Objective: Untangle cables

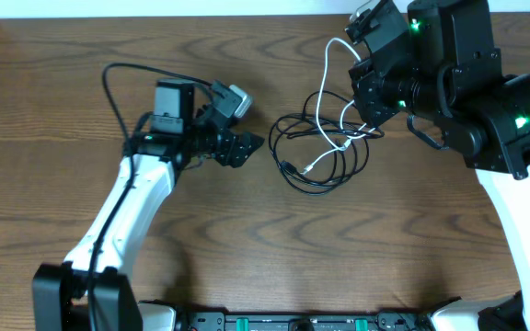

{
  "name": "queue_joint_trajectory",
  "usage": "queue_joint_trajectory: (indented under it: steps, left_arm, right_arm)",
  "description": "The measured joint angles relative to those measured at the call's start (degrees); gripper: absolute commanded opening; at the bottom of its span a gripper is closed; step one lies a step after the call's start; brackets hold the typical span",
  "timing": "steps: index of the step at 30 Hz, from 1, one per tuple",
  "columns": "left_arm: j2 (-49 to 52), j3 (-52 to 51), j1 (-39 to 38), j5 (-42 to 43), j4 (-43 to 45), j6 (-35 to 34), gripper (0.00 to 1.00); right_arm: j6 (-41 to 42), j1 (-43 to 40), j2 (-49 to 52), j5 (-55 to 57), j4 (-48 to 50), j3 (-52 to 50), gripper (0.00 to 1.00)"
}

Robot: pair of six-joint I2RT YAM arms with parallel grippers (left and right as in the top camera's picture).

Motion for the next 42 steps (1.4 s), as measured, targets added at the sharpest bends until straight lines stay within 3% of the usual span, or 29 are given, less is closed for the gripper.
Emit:
queue_joint_trajectory:
  steps: [5,14,24,26,28,30,42]
  left_arm:
    - [-0.81,0.0,-1.01,4.17,-0.96,4.44,0.78]
    - [-0.76,0.0,-9.38,5.62,2.14,13.81,0.79]
    - [3.74,0.0,-14.6,0.85,13.0,14.64,0.79]
    - [5.7,0.0,-14.91,-0.04,15.56,13.35,0.66]
    - [7.54,0.0,-14.99,-0.72,17.97,11.74,0.33]
    - [8.92,0.0,-14.99,-1.16,18.91,10.14,0.1]
    - [7.56,0.0,-11.32,-5.97,16.35,3.17,0.08]
  right_arm:
    - [0.0,0.0,0.0,-0.09,-0.04,0.0,0.01]
    - [0.02,0.0,0.0,-0.11,-0.85,0.0,0.01]
    - [0.02,0.0,-0.02,-0.09,-2.6,0.0,0.01]
    - [0.0,0.02,-0.02,-0.11,-2.64,0.0,0.01]
    - [0.02,0.0,-0.02,-0.11,-2.91,0.0,0.01]
    - [0.0,0.0,-0.02,-0.09,-3.04,0.0,0.01]
    - [1.29,-1.25,-0.02,4.11,-3.43,0.0,0.01]
